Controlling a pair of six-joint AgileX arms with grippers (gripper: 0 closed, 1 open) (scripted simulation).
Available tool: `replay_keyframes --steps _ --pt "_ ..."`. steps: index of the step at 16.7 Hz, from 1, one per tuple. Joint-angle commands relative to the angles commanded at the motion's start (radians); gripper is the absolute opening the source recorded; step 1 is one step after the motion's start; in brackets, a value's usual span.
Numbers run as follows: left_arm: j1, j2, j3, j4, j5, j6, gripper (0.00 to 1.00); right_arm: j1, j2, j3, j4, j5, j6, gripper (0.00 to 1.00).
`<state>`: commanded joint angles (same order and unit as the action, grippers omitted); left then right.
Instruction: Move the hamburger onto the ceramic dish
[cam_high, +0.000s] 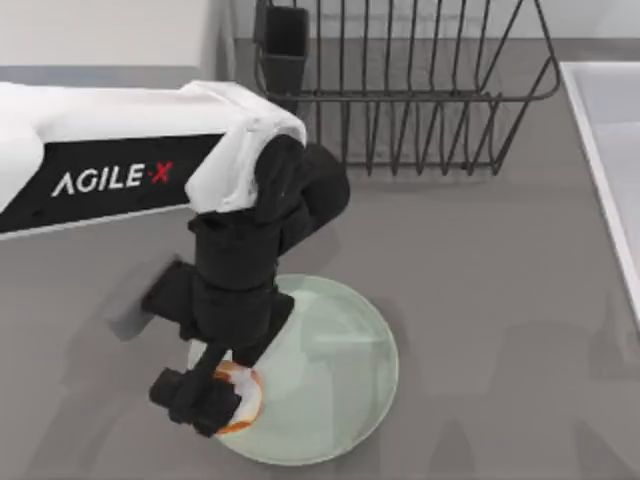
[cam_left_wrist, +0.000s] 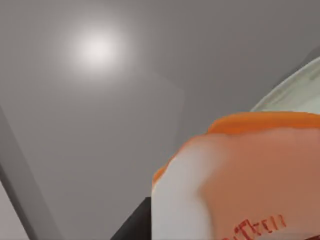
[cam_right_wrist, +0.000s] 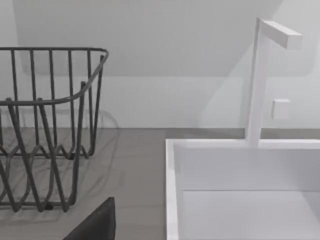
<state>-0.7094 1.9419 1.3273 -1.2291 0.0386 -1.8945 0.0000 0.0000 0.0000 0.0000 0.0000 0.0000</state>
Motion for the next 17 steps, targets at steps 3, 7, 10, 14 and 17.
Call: replay_keyframes --steps 3,7,10,14,17 --pt "-0.038 -0.007 0.067 0.054 -0.03 -0.224 0.0 0.0 0.0 0.0 0.0 0.0 0.0 1.0" --pt "-0.06 -0.019 0.132 0.113 -0.065 -0.375 0.0 0.0 0.0 0.0 0.0 0.0 0.0 1.0" --pt "-0.062 -0.02 0.139 0.119 -0.069 -0.388 0.0 0.0 0.0 0.0 0.0 0.0 0.0 1.0" --pt "-0.056 -0.016 0.133 0.121 -0.068 -0.385 0.0 0.0 0.0 0.0 0.0 0.0 0.0 1.0" --pt "-0.057 -0.002 0.088 0.195 -0.071 -0.382 0.0 0.0 0.0 0.0 0.0 0.0 0.0 1.0"
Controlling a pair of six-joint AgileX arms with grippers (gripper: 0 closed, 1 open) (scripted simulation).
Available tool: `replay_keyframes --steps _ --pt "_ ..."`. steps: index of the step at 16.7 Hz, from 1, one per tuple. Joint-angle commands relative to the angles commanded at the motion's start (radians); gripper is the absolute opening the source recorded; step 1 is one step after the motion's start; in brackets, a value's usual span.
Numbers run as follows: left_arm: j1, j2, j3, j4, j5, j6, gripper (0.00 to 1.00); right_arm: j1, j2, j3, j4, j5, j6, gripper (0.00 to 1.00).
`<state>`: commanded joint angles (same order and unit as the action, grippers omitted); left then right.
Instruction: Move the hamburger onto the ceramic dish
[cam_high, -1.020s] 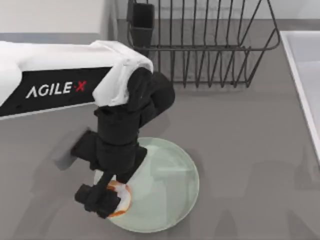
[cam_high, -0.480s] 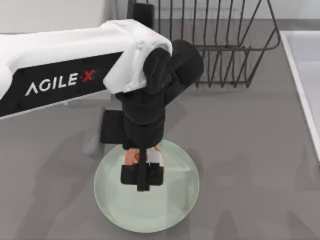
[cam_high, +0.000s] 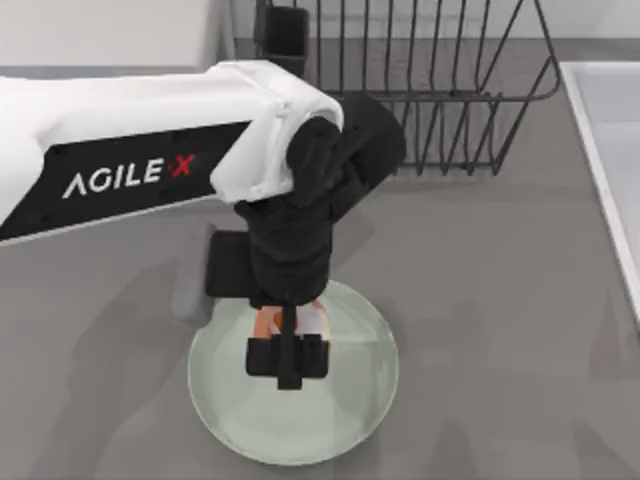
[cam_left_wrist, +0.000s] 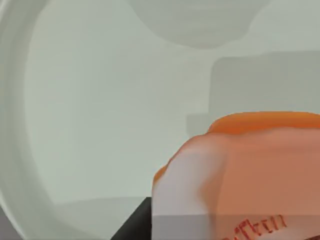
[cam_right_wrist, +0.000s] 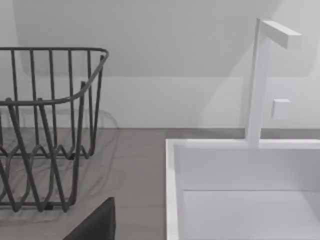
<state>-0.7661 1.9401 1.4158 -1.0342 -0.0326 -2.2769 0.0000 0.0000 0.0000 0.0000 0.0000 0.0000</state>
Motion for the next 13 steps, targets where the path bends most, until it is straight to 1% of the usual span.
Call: replay_keyframes --steps 3,7,13 --pt "-0.002 0.027 -0.059 0.083 0.002 0.001 0.0 0.0 0.0 0.0 0.0 0.0 0.0 1.0" --pt "-0.001 0.031 -0.066 0.091 0.003 -0.001 0.0 0.0 0.0 0.0 0.0 0.0 0.0 1.0" --pt "-0.001 0.031 -0.066 0.091 0.003 -0.001 0.45 0.0 0.0 0.0 0.0 0.0 0.0 1.0"
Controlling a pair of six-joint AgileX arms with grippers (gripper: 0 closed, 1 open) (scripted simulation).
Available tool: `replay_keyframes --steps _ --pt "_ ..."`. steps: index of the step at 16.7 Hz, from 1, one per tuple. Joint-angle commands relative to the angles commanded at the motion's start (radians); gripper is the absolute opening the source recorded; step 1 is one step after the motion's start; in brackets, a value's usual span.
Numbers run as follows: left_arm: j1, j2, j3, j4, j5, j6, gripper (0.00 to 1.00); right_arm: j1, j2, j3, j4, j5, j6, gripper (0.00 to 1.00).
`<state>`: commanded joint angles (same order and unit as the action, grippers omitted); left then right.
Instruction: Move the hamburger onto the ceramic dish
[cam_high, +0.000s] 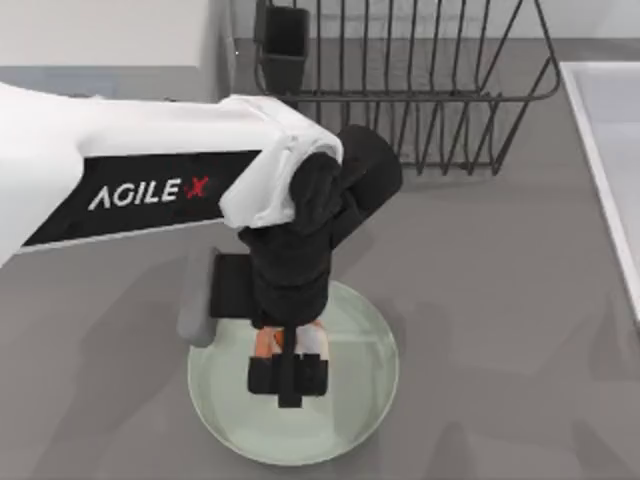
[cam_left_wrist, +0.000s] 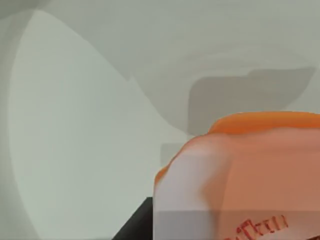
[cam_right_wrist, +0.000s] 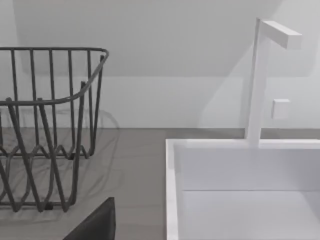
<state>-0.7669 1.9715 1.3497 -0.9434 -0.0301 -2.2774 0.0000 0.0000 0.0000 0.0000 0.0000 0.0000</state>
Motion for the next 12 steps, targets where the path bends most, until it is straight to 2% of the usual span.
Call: replay_keyframes --steps 7,12 --pt "0.0 0.0 0.0 0.0 0.0 0.0 0.98 0.0 0.0 0.0 0.0 0.0 0.0 1.0" --pt "0.0 0.0 0.0 0.0 0.0 0.0 1.0 0.0 0.0 0.0 0.0 0.0 0.0 1.0"
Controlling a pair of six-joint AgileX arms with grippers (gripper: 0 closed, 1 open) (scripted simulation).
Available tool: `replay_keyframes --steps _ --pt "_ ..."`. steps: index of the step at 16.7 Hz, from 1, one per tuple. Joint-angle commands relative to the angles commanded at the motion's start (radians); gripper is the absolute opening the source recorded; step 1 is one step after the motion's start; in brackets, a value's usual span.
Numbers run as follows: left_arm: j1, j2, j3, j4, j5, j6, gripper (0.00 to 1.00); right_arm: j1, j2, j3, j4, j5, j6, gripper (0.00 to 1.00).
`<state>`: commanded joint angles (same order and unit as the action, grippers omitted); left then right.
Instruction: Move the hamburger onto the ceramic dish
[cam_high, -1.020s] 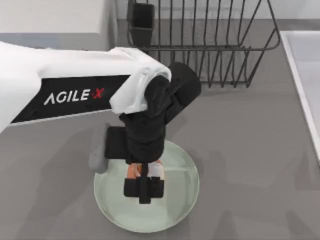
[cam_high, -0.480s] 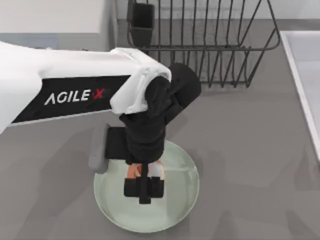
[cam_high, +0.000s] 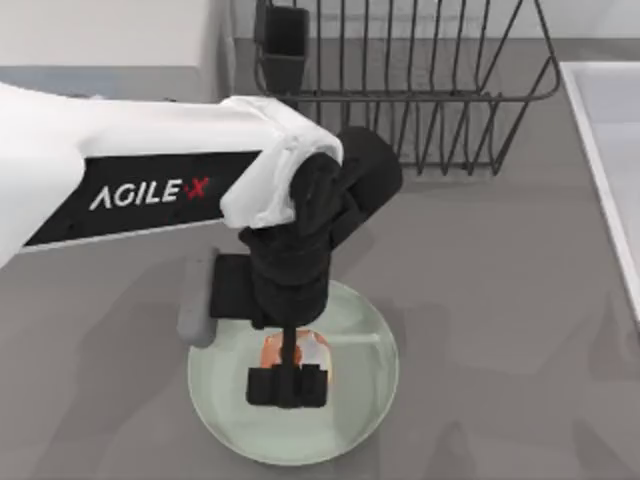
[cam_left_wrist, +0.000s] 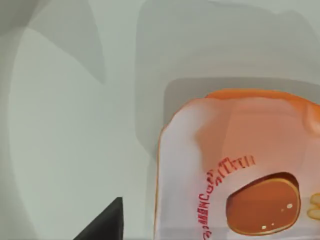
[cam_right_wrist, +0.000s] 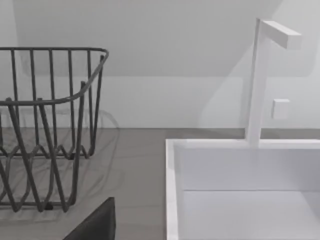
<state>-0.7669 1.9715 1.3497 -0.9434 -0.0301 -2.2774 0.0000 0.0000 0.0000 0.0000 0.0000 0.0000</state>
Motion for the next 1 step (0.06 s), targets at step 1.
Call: replay_keyframes --steps 1 --pt "0.0 0.0 0.0 0.0 0.0 0.0 1.0 0.0 0.0 0.0 0.0 0.0 0.0 1.0"
